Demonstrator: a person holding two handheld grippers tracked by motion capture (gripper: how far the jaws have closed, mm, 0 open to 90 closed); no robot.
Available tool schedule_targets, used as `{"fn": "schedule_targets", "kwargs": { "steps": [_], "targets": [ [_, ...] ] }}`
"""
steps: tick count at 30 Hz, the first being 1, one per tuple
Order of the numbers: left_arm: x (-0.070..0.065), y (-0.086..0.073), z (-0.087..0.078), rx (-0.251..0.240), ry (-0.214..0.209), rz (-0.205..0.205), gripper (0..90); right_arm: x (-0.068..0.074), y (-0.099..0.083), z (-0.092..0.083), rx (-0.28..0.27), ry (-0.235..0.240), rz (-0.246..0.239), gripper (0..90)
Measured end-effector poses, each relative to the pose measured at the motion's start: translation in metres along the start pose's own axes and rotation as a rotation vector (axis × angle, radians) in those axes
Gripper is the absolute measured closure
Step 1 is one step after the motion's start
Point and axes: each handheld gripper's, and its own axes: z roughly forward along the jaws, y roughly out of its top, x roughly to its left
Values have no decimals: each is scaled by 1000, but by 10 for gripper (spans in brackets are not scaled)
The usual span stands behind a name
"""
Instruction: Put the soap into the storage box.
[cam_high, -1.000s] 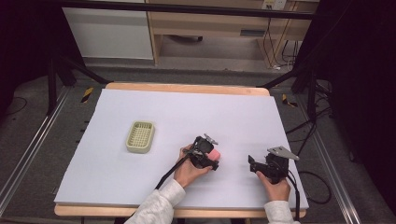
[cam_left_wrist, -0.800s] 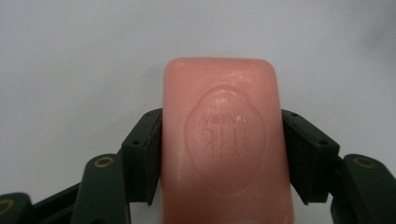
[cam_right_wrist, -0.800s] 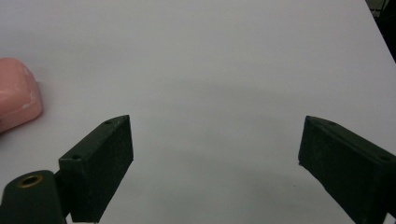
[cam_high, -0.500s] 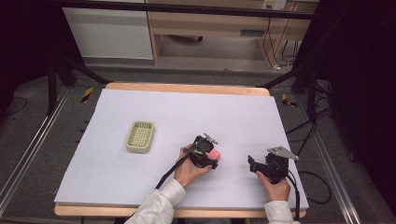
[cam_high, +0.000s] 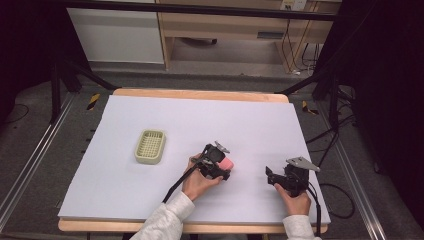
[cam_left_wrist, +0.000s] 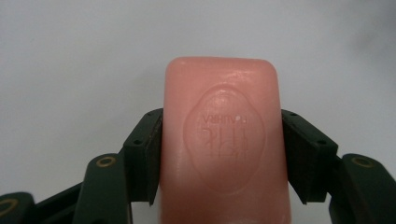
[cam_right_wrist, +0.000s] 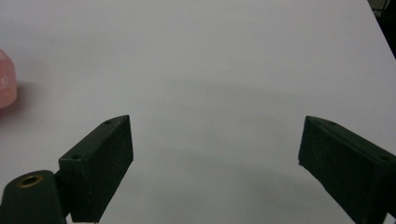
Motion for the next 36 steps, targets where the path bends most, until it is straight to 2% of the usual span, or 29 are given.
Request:
{"fn": "schedule_targets", "kwargs": {
  "steps": [12,23,30,36],
  "targets": [
    [15,-11,-31,-34,-3,0,374,1,0,0,-1,-2,-5,104],
    [41,-26,-61,-77,33,-44,374,1,0,0,1,-1,-5,104],
    [60,-35,-84,-115,57,-90,374,1,0,-1,-6,-1,-3,104],
    [75,-41,-101,-134,93,-111,374,1,0,-1,-11,-3,-3,104]
  ]
}}
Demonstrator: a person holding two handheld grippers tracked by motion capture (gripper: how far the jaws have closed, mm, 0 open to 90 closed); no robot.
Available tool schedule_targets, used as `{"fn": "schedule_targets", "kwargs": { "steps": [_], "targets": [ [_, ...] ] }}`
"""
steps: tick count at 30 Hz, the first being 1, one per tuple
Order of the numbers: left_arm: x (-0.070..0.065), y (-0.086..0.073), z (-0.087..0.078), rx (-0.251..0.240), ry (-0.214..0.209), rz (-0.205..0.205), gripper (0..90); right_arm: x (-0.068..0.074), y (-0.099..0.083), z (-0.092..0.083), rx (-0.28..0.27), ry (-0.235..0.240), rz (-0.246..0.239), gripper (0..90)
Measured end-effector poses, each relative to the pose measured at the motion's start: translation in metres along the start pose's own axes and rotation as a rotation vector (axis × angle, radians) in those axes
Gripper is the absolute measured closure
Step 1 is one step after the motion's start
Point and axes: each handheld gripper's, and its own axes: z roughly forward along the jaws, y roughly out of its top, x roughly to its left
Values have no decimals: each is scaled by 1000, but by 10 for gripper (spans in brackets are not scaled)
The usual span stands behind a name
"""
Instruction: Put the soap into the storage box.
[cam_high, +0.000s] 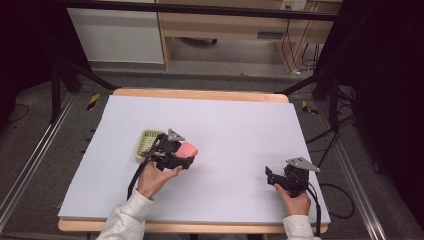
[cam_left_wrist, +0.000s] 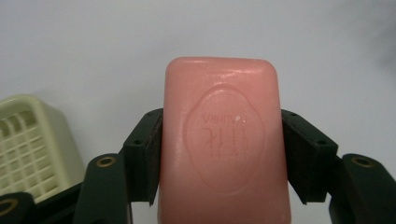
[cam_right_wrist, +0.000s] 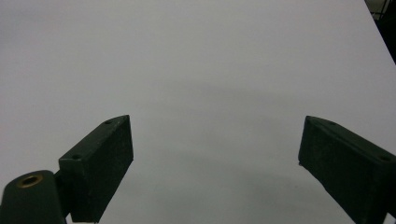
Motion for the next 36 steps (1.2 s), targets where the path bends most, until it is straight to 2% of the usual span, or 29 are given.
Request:
{"fn": "schedule_targets", "kwargs": {
  "steps": [3,8,11,12,17,27,36],
  "targets": [
    [12,-1,-9,-17,14,-21,374,0,0,0,2,1,0,104],
    [25,-5,-15,-28,36,-53,374,0,0,0,0,0,-1,104],
    [33,-8,-18,-29,51,-67,374,0,0,0,0,-1,0,104],
    [35,-9,-18,-35,57,-83,374,0,0,0,3,2,-1,104],
    [49,-11,-17,-23,85,-99,374,2,0,1,2,5,-4,104],
    [62,-11,-14,-32,107,-131,373,1,0,0,-7,7,0,104],
    [78,-12,-15,-44,134,-177,374,2,0,0,-4,6,-3,104]
  ]
}}
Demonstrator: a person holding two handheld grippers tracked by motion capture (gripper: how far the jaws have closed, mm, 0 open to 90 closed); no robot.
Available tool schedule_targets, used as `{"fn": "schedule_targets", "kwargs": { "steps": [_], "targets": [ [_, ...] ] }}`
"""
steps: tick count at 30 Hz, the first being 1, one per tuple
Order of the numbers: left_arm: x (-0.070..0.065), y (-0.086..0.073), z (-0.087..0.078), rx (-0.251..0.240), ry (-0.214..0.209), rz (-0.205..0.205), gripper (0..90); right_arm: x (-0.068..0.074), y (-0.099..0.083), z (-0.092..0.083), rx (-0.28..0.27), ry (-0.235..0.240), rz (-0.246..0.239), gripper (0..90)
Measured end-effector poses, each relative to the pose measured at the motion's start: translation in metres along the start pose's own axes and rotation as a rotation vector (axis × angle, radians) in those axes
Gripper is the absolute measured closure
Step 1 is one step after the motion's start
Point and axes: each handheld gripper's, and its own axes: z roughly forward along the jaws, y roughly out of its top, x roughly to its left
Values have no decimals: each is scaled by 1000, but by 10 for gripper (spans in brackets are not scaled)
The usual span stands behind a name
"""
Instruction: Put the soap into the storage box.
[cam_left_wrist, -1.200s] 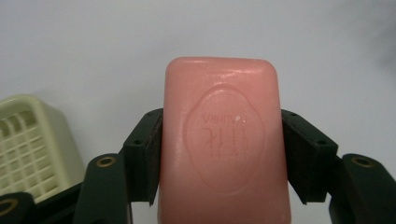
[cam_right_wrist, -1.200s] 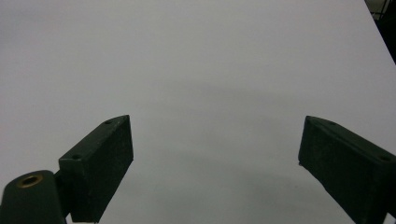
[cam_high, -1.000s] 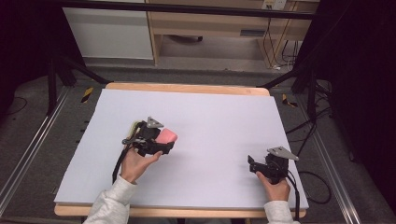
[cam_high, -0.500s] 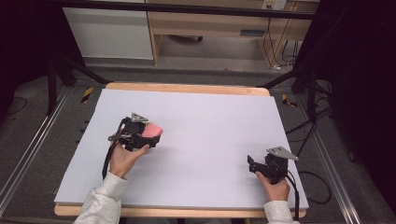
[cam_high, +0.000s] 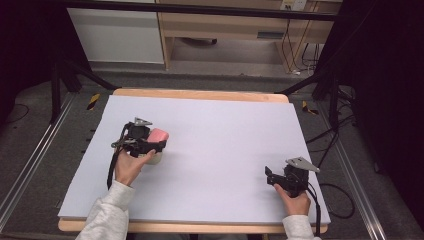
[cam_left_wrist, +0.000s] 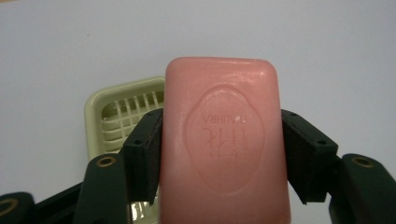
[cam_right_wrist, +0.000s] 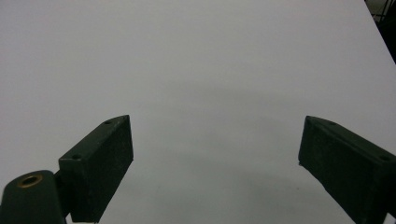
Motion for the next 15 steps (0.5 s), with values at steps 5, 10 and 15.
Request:
{"fn": "schedule_targets", "kwargs": {
  "steps": [5,10,15],
  "targets": [
    [8,1,0,0,25,-14,374,1,0,0,-3,0,-3,104],
    [13,2,2,2,37,-26,374,1,0,0,-1,1,-4,104],
    [15,2,5,6,46,-33,373,1,0,0,0,1,-3,104]
  ]
}}
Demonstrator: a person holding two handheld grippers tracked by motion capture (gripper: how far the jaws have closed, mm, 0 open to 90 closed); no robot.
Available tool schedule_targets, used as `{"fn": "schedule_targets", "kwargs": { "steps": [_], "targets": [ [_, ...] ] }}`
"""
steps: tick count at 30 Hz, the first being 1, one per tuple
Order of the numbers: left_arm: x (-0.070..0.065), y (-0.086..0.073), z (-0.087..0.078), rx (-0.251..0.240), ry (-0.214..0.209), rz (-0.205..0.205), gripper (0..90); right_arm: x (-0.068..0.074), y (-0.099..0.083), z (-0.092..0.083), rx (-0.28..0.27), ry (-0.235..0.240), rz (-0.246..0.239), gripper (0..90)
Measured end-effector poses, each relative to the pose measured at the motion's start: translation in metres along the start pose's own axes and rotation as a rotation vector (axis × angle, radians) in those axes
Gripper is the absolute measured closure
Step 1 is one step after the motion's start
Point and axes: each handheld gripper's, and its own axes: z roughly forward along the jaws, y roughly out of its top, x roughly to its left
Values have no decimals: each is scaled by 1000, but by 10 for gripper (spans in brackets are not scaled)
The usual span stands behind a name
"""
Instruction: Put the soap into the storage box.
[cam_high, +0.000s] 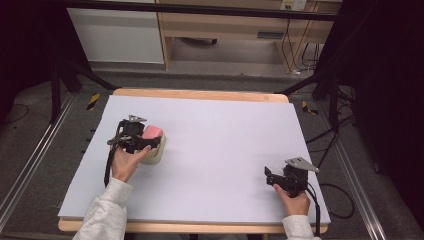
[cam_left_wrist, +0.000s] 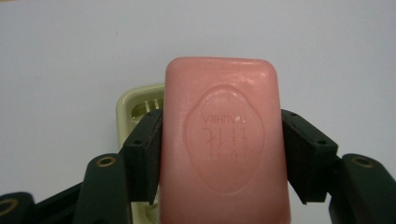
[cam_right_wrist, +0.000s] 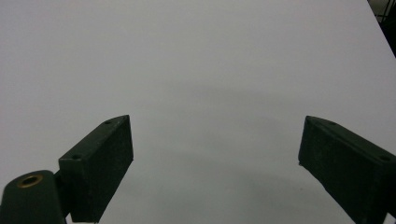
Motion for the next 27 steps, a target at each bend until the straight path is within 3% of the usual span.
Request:
{"fn": "schedule_targets", "kwargs": {
  "steps": [27],
  "targets": [
    [10,-8,21,36,43,-23,374,1,0,0,-1,6,0,104]
  ]
}}
